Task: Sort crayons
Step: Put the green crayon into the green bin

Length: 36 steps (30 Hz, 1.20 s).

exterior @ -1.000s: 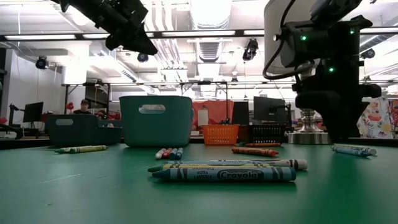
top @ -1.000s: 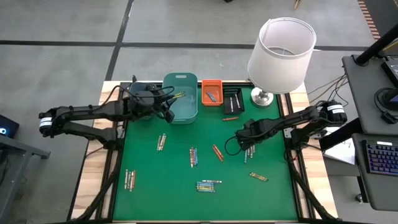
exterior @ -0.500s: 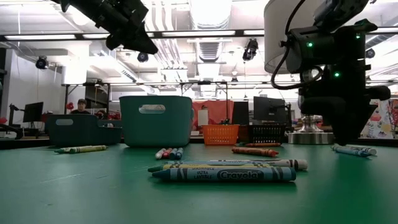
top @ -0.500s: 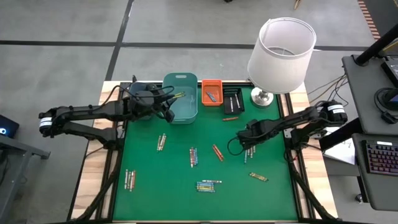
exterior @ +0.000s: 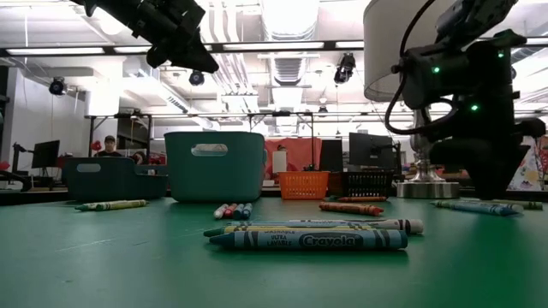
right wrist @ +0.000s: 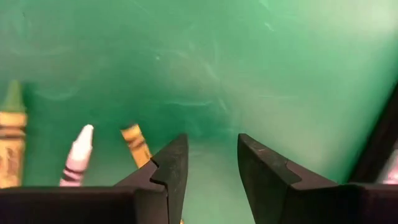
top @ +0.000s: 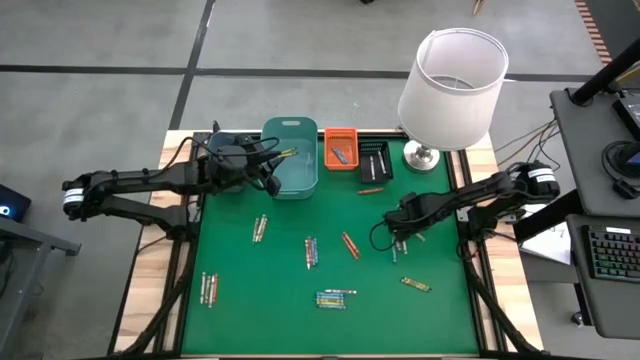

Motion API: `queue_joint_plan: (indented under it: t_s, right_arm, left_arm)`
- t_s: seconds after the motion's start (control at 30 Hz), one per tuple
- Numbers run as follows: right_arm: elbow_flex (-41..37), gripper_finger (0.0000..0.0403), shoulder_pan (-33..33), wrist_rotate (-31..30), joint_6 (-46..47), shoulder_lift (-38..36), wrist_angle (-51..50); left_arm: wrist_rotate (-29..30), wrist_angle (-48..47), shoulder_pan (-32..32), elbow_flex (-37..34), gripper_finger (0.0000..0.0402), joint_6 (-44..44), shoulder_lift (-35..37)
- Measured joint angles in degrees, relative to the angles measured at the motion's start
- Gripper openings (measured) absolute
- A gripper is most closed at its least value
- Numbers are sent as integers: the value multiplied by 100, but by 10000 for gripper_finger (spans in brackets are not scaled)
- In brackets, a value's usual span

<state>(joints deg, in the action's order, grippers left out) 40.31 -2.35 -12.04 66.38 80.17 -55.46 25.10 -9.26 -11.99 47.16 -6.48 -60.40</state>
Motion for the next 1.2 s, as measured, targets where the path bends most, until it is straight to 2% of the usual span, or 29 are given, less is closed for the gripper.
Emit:
queue_joint_plan:
  t_s: [0.13,0.4,0.57,0.9,1.03,1.2]
  right_arm:
    - [125,129,0,15,-398,-234,-109]
    - [129,133,-9,581,-1191,-652,-82]
    - [91,126,-102,952,-1571,-562,54]
    - [-46,120,-203,947,-1829,-18,451]
    - [-46,97,-205,874,-1949,219,470]
    - [-56,45,-205,864,-1919,262,496]
  left_arm:
    - [0,15,0,0,61,-2,-1]
    - [-2,24,1,0,61,-98,-4]
    - [-4,24,2,0,61,-140,-4]
    - [-9,24,2,0,61,-151,-4]
    - [-13,26,6,0,61,-153,-4]
    - [-15,24,24,0,61,-175,-4]
